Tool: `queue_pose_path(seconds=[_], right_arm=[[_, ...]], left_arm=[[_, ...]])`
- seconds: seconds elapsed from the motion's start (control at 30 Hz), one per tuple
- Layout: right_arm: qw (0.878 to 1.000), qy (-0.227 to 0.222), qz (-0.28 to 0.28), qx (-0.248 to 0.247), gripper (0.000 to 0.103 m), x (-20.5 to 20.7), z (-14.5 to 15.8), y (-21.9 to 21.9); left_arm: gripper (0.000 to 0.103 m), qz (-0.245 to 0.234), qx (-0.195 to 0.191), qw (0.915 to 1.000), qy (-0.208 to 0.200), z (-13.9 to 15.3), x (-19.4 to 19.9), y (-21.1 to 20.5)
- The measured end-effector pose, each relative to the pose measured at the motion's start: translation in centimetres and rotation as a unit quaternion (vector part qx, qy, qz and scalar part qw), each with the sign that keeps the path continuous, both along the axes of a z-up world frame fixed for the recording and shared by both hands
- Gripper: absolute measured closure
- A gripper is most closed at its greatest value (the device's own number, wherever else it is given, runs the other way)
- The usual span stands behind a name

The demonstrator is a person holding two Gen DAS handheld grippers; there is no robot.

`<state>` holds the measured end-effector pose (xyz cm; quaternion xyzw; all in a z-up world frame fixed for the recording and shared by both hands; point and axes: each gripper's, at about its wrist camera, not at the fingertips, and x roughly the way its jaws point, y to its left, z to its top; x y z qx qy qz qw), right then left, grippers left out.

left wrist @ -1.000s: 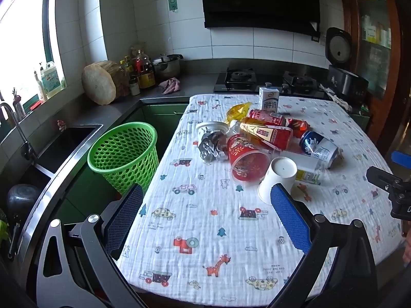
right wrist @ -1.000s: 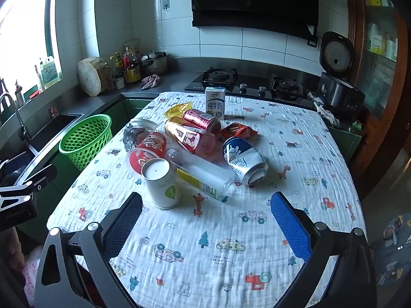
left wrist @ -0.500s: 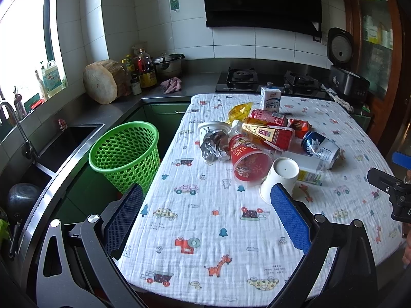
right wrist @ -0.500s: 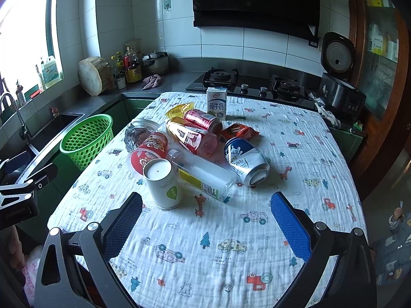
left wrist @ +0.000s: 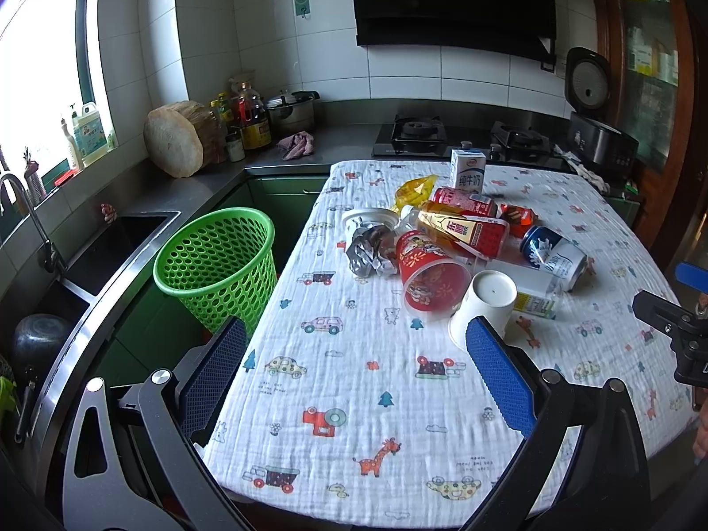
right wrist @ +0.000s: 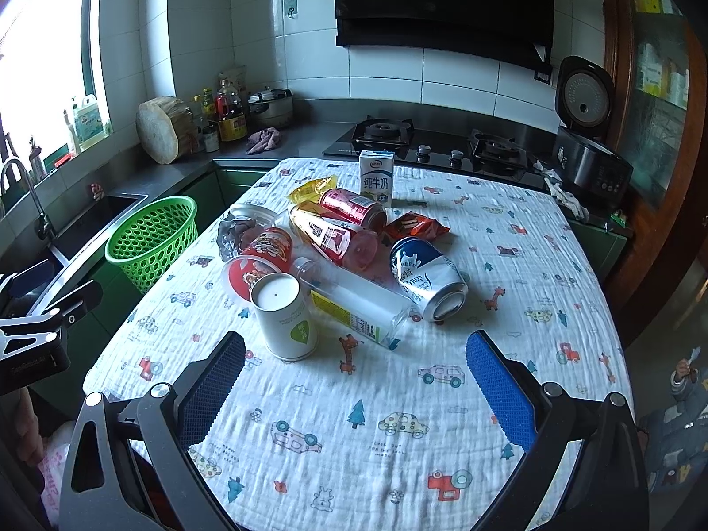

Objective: Collect trash

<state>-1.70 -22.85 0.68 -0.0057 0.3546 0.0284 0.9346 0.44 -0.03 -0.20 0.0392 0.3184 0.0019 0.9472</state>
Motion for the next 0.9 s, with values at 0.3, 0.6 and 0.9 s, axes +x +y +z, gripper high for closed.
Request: queue_pose_path(seconds=[0.3,0.6,0.9], right_arm=[[1.000,0.000,0.000,0.001,0.006,0.00,0.02,-0.07],[1.000,0.000,0.000,0.000,0.006,0.02,-0.01,-0.15],[1.000,0.000,0.000,0.001,0.006,0.11,-0.02,-0.15]], left_arm=[[0.005,0.000,0.000,1.0000,0.000,0.07,0.03,0.05],[0.005,0.001,-0.001,1.0000,0.000,-0.06,0.00,0.18],[0.005,0.003,-0.001,1.0000,0.001,-0.23,0.02,0.13]])
